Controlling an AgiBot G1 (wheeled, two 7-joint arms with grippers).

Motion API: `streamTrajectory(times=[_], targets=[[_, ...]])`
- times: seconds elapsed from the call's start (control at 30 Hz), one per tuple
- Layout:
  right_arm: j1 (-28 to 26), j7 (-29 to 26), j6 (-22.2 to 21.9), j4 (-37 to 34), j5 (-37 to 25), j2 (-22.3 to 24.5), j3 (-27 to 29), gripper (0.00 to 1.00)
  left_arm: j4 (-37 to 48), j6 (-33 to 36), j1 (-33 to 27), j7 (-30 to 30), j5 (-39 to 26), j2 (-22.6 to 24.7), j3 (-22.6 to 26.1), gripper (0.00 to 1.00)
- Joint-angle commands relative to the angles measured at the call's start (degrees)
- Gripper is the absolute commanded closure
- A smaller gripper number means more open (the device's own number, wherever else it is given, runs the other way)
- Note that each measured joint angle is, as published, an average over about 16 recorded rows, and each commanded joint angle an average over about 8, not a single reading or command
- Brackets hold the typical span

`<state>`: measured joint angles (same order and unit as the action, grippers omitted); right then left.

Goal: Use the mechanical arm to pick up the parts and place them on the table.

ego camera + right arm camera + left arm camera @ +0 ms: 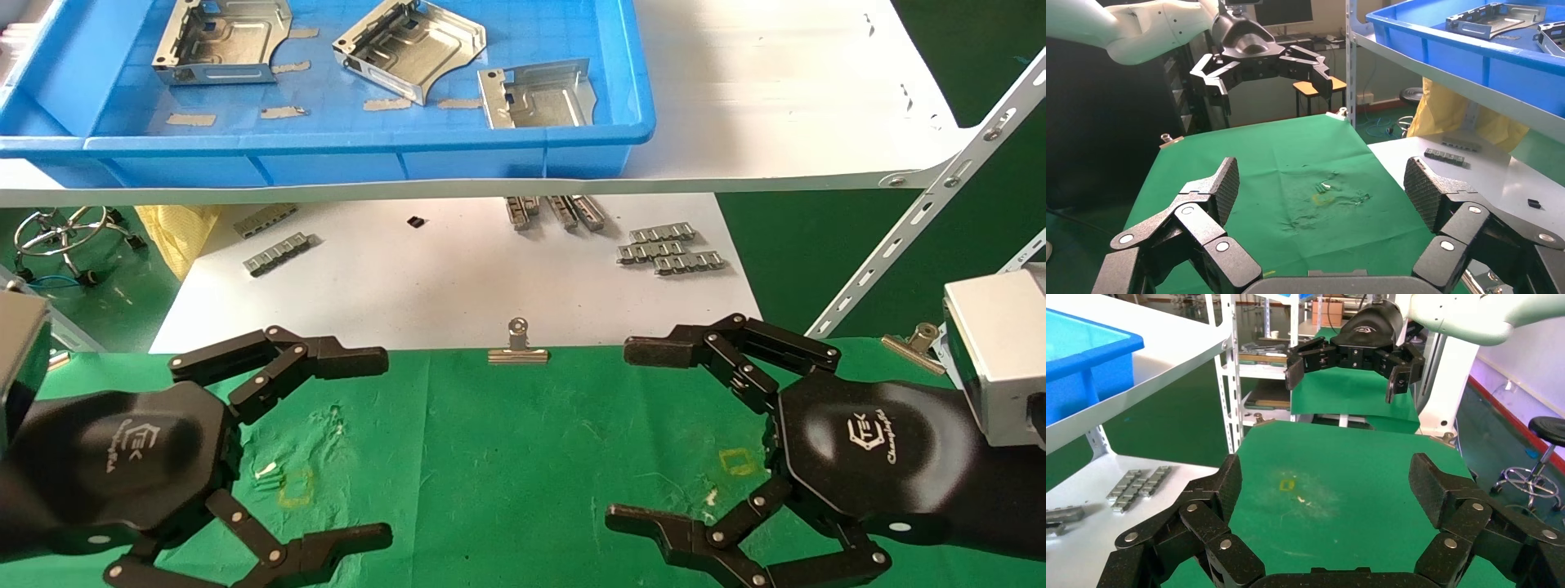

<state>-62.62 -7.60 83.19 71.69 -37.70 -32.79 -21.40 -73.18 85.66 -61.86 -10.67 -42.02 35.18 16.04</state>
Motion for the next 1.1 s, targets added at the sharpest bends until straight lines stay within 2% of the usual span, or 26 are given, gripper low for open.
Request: streamTrajectory(times=[0.03,0.13,1.1], targets=[[0.0,0.0,0.0,0.0,0.0,0.0,0.0,0.63,0.0,0.0,0.0,0.0,0.0,0.0,0.0,0.0],[0.0,0.0,0.0,0.0,0.0,0.0,0.0,1.0,0.0,0.0,0.0,0.0,0.0,0.0,0.0,0.0],[0.0,0.0,0.0,0.0,0.0,0.0,0.0,1.0,0.0,0.0,0.0,0.0,0.0,0.0,0.0,0.0]])
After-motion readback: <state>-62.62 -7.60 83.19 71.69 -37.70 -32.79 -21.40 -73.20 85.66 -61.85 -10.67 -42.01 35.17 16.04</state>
